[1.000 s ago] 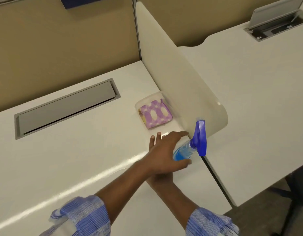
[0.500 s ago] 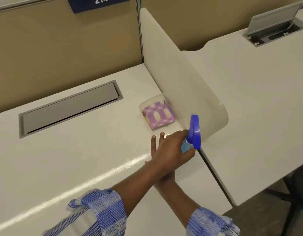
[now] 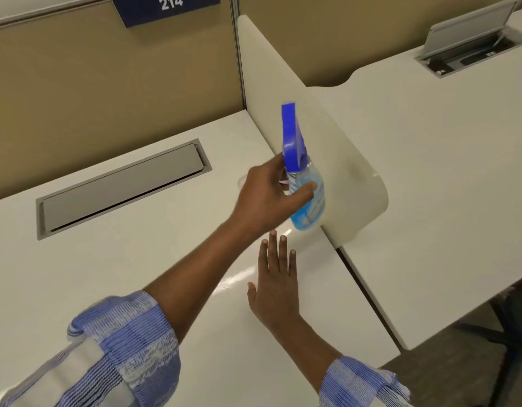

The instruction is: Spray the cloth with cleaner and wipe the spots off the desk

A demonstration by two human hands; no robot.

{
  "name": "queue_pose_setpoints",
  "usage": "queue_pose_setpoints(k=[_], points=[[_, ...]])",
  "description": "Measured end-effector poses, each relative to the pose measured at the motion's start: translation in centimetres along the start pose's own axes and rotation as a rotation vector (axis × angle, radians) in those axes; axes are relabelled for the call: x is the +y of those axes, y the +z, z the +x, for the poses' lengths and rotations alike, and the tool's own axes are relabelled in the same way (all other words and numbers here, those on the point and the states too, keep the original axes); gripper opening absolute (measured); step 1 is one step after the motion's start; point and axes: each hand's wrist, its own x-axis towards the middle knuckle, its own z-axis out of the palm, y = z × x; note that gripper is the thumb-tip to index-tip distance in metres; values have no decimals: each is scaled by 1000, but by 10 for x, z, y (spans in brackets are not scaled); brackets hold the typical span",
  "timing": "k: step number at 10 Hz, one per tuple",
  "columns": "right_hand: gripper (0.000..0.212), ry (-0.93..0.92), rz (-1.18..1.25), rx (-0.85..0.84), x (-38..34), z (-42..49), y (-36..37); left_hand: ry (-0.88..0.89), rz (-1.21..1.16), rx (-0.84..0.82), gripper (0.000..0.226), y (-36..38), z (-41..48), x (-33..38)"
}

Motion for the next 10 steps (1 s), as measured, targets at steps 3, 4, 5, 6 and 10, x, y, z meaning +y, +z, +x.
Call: queue_pose_setpoints(k=[3, 4, 5, 6, 10], points=[[102, 7, -164, -13, -1, 1, 7, -26, 206, -280, 46, -7, 23, -19], [103, -5, -170, -22, 1, 2, 11, -69, 232, -355, 48, 3, 22, -33], [104, -19, -170, -5, 2, 1, 13, -93, 221, -394, 50, 13, 21, -41], [106, -24, -171, 5, 3, 1, 16, -97, 218, -416, 45, 20, 19, -49], [108, -49, -207, 5, 4, 1, 23, -115, 318, -411, 72, 21, 0, -55]])
